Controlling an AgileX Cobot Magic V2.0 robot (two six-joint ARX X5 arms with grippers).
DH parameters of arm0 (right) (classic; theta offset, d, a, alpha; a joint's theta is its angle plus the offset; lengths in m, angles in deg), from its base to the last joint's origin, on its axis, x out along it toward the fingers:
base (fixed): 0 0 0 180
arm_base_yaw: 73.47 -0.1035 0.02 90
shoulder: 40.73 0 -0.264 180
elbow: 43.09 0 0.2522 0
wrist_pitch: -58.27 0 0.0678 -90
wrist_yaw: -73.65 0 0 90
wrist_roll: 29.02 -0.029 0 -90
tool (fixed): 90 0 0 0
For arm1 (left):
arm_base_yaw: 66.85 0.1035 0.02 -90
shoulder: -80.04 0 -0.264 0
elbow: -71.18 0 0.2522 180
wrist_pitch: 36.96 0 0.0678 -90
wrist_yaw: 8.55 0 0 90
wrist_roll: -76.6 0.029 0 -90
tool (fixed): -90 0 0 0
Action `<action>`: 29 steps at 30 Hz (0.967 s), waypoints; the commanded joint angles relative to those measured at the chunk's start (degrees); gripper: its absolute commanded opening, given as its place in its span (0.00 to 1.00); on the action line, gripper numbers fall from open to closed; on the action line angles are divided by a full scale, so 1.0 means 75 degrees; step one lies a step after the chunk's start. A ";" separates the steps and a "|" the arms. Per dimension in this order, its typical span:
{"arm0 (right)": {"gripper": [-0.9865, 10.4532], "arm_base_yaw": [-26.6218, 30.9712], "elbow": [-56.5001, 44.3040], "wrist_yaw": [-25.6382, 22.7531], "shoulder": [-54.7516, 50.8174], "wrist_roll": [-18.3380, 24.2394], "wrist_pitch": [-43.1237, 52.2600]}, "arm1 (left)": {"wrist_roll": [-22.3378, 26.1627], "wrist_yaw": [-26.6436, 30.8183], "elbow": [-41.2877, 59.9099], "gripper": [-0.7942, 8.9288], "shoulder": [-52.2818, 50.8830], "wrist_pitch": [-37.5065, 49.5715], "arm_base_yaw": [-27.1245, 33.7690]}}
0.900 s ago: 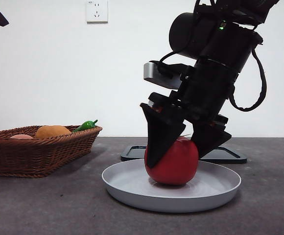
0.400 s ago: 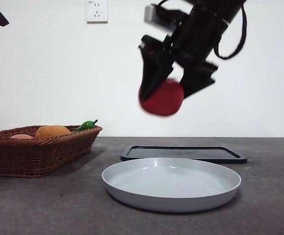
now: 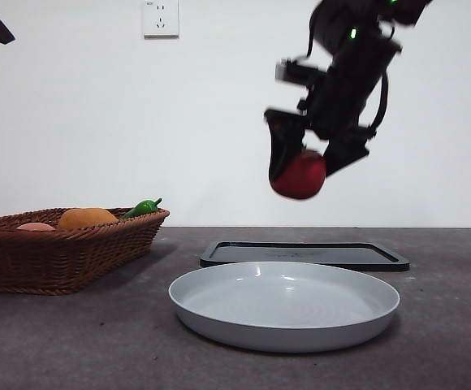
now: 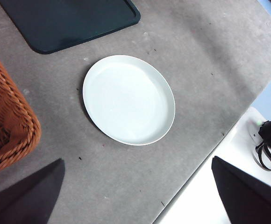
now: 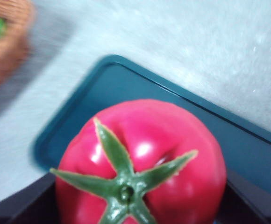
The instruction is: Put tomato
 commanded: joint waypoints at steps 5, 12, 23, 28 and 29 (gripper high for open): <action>0.31 0.0163 0.0889 0.0076 0.1212 0.0087 0.0020 | 0.0122 -0.0035 -0.0125 0.59 0.0052 0.0009 -0.0020; 0.31 0.0289 0.1020 0.0070 0.1754 0.0128 0.0105 | 0.0122 -0.0035 -0.0125 0.59 0.0052 0.0000 -0.0020; 0.31 0.0326 0.1020 0.0082 0.2023 0.0233 -0.0064 | 0.0125 -0.0035 -0.0125 0.59 0.0052 -0.0003 -0.0020; 0.43 0.0326 0.1020 0.0087 0.2023 0.0236 -0.0227 | 0.0125 -0.0035 -0.0125 0.59 0.0052 -0.0003 -0.0020; 0.45 0.0326 0.1020 0.0099 0.2023 0.0233 -0.0236 | 0.0125 -0.0035 -0.0125 0.59 0.0052 -0.0003 -0.0020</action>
